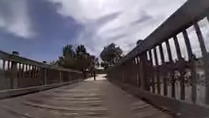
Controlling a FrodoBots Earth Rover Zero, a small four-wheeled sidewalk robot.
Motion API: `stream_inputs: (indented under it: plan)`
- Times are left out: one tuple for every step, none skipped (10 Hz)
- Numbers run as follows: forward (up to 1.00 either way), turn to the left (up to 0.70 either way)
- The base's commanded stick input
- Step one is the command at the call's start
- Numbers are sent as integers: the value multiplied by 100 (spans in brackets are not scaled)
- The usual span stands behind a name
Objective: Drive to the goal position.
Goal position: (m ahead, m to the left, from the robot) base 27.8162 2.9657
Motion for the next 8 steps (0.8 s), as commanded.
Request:
stream_inputs:
  plan:
    - [85,0]
    - [85,5]
    - [85,26]
    - [85,32]
    - [85,34]
    - [85,34]
    - [85,22]
    - [85,5]
